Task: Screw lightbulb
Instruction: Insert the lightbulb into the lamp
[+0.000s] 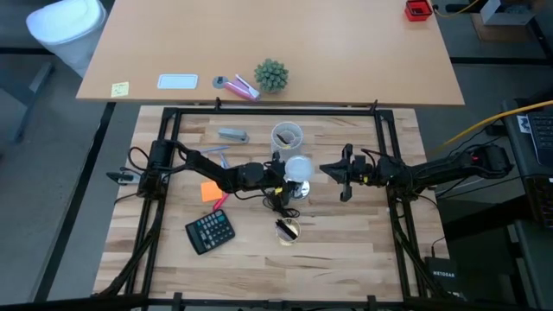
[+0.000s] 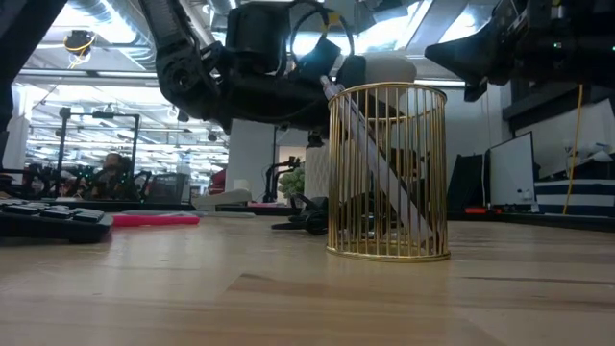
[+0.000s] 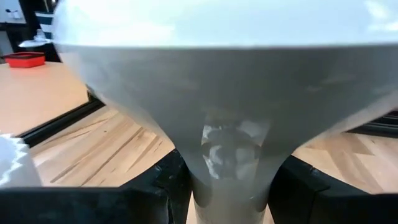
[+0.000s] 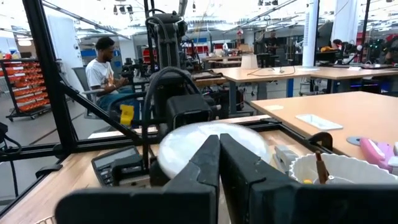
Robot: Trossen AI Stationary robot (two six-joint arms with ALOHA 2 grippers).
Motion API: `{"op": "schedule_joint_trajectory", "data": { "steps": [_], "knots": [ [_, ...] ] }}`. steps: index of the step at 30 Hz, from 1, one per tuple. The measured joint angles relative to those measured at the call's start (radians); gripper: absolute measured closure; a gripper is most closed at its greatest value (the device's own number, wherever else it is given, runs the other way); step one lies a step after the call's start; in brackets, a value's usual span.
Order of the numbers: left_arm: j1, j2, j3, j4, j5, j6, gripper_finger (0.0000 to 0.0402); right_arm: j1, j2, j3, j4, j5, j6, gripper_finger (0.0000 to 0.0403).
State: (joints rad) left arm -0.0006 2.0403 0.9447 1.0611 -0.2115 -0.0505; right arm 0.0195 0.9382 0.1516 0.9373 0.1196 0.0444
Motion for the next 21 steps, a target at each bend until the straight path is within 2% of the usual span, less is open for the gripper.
{"op": "schedule_joint_trajectory", "data": {
  "steps": [12,21],
  "knots": [
    [-0.019,0.001,0.049,-0.002,0.002,0.022,0.0245,0.0,0.0,0.0,0.004,0.0,0.001,0.0391],
    [-0.019,0.001,0.048,-0.004,0.0,-0.082,0.0245,0.0,0.0,0.0,0.003,0.0,0.002,0.0391]
  ]
}}
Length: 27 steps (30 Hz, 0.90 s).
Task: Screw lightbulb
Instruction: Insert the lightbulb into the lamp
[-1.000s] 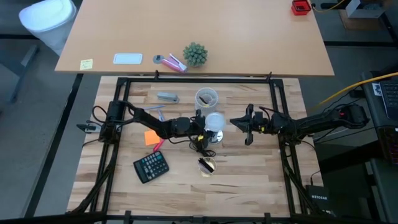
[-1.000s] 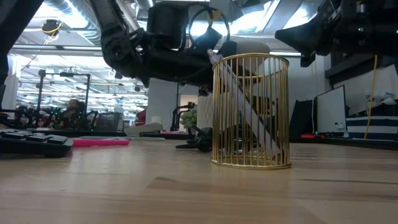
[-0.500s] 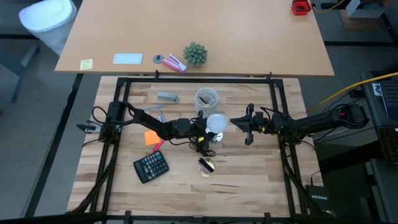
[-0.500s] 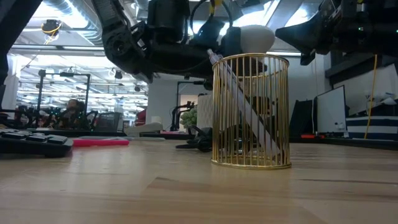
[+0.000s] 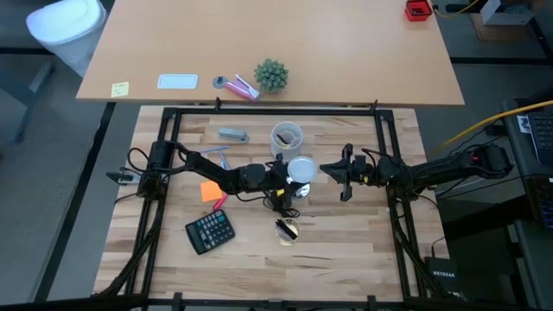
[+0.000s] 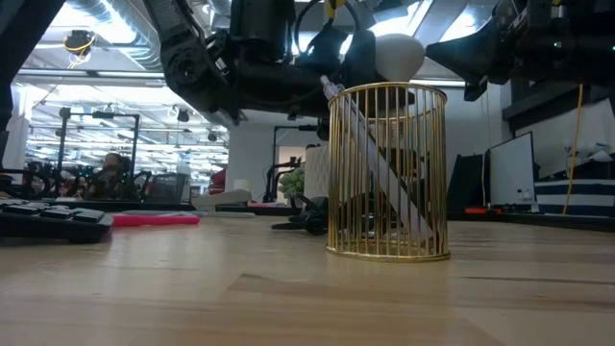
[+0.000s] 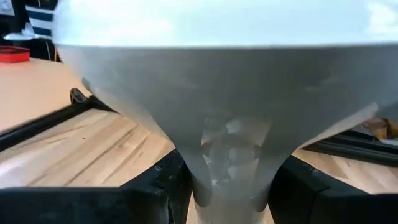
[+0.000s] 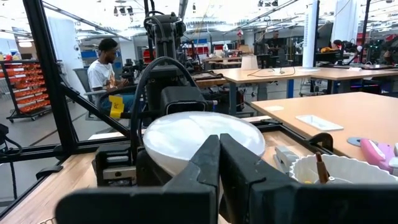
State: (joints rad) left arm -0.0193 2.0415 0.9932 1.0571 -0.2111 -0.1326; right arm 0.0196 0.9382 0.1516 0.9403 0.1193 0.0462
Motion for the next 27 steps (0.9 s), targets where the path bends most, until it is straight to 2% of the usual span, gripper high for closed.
{"op": "schedule_joint_trajectory", "data": {
  "steps": [18,21,27],
  "knots": [
    [0.001,0.0,0.0,0.0,-0.001,0.01,0.0245,0.0,0.0,0.0,0.001,-0.008,0.036,0.0391],
    [0.002,0.0,0.0,-0.002,-0.001,0.01,0.0245,0.0,0.0,0.0,0.001,-0.035,0.039,0.0391],
    [0.002,0.0,0.0,-0.007,-0.002,0.084,0.0245,0.001,0.0,0.0,0.001,-0.063,0.063,0.0391]
  ]
}}
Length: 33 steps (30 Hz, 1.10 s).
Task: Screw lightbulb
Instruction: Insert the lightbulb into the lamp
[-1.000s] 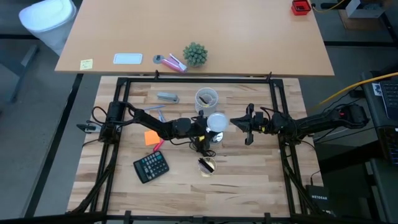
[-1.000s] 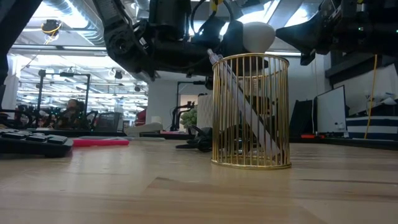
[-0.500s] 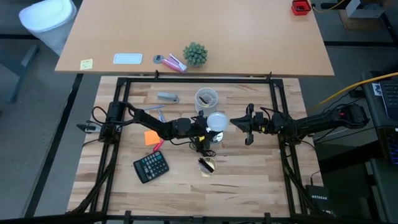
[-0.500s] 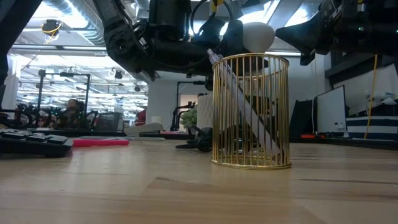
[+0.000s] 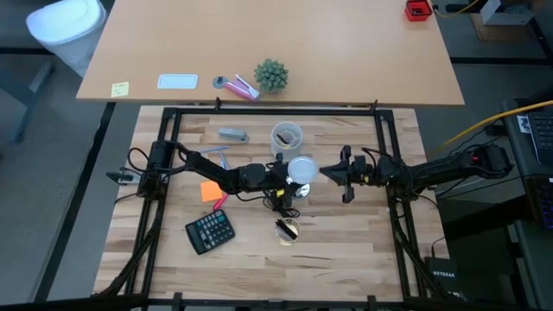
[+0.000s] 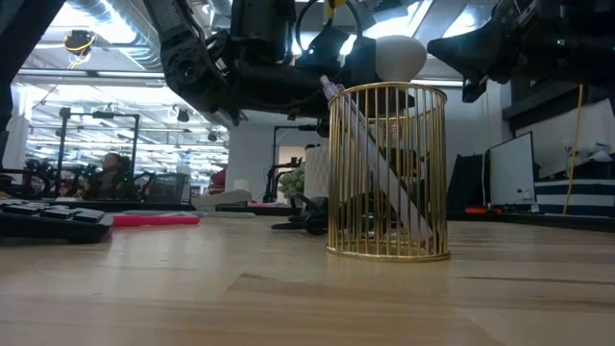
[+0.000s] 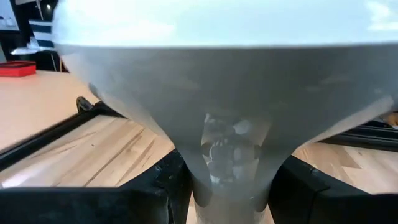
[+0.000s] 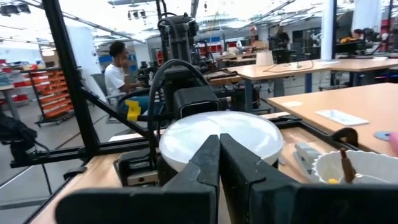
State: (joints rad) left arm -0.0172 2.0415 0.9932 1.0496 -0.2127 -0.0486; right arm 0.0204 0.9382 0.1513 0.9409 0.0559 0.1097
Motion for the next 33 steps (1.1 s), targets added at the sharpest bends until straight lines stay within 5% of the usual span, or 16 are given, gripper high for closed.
{"op": "schedule_joint_trajectory", "data": {
  "steps": [9,33],
  "knots": [
    [0.026,0.0,0.0,-0.064,-0.002,-0.003,0.0245,0.0,0.0,0.0,-0.062,-0.076,-0.018,0.0391],
    [-0.004,0.057,-0.001,-0.058,-0.037,-0.064,0.0245,-0.001,0.0,-0.001,-0.097,0.024,-0.022,0.0391]
  ]
}}
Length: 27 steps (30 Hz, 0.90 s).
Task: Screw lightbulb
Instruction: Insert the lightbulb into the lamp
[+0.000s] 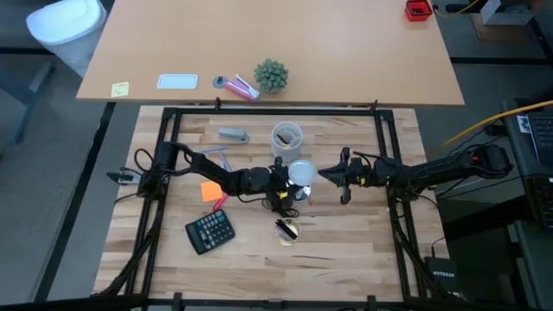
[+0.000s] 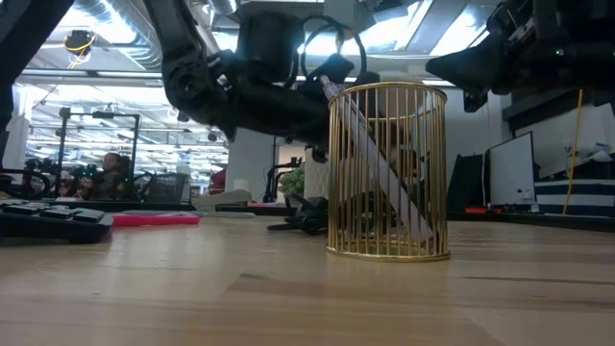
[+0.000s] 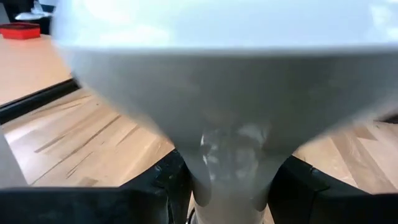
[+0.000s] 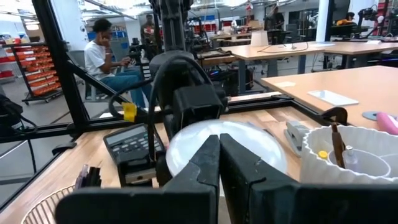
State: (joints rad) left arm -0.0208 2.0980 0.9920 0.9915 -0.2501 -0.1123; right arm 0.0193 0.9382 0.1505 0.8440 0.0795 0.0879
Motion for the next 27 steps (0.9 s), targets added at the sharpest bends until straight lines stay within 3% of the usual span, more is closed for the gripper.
{"op": "schedule_joint_trajectory", "data": {
  "steps": [27],
  "knots": [
    [0.001,0.02,0.002,0.016,-0.008,0.063,0.0245,0.001,0.0,0.002,0.059,-0.001,0.017,0.0391]
  ]
}}
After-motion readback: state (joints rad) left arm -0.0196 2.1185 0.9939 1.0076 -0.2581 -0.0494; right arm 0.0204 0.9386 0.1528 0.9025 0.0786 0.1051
